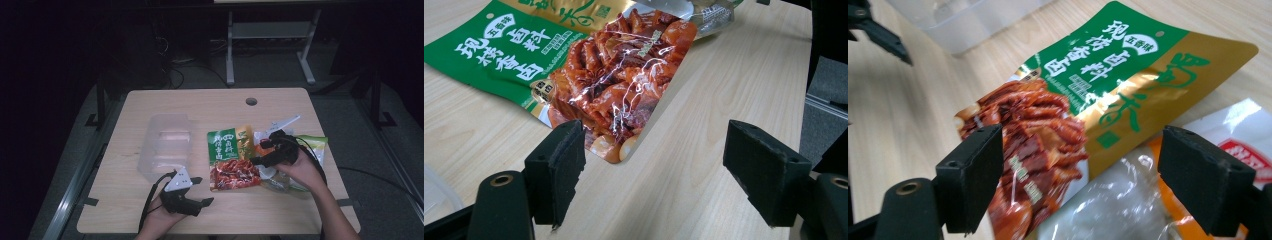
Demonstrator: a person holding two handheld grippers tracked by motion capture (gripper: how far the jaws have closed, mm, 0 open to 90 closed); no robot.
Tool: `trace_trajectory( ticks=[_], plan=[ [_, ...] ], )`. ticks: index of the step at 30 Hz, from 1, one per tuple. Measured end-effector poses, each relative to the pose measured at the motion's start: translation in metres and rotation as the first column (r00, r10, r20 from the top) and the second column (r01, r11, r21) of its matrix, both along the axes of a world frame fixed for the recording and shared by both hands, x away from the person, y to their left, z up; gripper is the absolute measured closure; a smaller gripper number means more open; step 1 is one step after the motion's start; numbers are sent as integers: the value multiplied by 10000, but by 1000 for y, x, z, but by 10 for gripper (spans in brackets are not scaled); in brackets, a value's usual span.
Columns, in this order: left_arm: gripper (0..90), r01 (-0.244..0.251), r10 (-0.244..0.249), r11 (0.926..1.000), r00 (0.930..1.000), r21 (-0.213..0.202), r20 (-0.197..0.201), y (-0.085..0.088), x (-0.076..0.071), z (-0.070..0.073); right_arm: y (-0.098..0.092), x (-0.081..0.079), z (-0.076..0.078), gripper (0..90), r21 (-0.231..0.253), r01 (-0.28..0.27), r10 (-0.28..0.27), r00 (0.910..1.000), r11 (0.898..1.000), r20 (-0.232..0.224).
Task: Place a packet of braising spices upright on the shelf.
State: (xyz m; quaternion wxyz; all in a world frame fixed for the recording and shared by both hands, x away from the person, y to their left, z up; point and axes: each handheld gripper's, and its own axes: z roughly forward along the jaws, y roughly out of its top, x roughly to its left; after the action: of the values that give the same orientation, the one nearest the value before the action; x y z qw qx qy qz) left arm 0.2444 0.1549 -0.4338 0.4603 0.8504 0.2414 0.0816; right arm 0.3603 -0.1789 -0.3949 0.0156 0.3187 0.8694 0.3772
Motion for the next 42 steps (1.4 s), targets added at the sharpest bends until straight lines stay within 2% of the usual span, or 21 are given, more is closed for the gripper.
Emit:
trace_trajectory(
  ticks=[2, 7, 9, 11, 13, 15, 17, 20, 23, 30, 34, 38, 42],
  plan=[
    [247, 30, -30, 10000, 10000, 81, -6, 0, 0, 1, 2, 3, 0, 184, -25, 34, -34, 10000, 10000, -32],
    [247, 61, -62, 10000, 10000, -22, -37, -2, 0, 1, 10, 23, 2, 194, -218, 81, -87, 9995, 9997, -299],
    [248, 84, -84, 10000, 10000, -12, -41, -2, 0, 1, 14, 33, 1, 199, -471, 185, -205, 9989, 9987, -423],
    [248, 126, -126, 9999, 9999, 23, -10, -2, 0, 1, 15, 36, 1, 203, -459, 220, -239, 9989, 9987, -401],
    [248, 135, -135, 9999, 9999, 10, -30, -3, 0, 1, 16, 44, -1, 204, -671, 226, -261, 9983, 9975, -519],
    [248, 126, -126, 9999, 9999, -32, -50, -3, 0, 1, 17, 55, -6, 211, -807, 375, -430, 9968, 9960, -676],
    [248, 113, -114, 9999, 9999, -63, -27, -3, 0, 2, 17, 57, -7, 219, -731, 421, -465, 9972, 9964, -587],
    [248, 127, -127, 9999, 9999, -47, -14, -3, 0, 1, 16, 66, -17, 223, -942, 779, -868, 9918, 9925, -935],
    [248, 134, -134, 9999, 9999, -57, -65, -4, 1, 1, 16, 72, -26, 242, -1247, 888, -1041, 9870, 9882, -1224],
    [248, 199, -199, 9998, 9998, -8, -76, -6, 1, 0, 21, 78, -36, 376, -1469, 1084, -1342, 9746, 9832, -1794],
    [248, 185, -186, 9998, 9998, -14, -82, -7, 0, 0, 26, 78, -38, 514, -1540, 880, -1175, 9738, 9842, -1946],
    [249, 157, -157, 9999, 9998, -14, -94, -6, 1, 0, 27, 77, -35, 689, -1567, 676, -952, 9798, 9853, -1757],
    [249, 149, -149, 9999, 9998, -24, -121, -7, 1, 0, 27, 75, -33, 827, -1495, 607, -871, 9804, 9869, -1766]
  ],
)
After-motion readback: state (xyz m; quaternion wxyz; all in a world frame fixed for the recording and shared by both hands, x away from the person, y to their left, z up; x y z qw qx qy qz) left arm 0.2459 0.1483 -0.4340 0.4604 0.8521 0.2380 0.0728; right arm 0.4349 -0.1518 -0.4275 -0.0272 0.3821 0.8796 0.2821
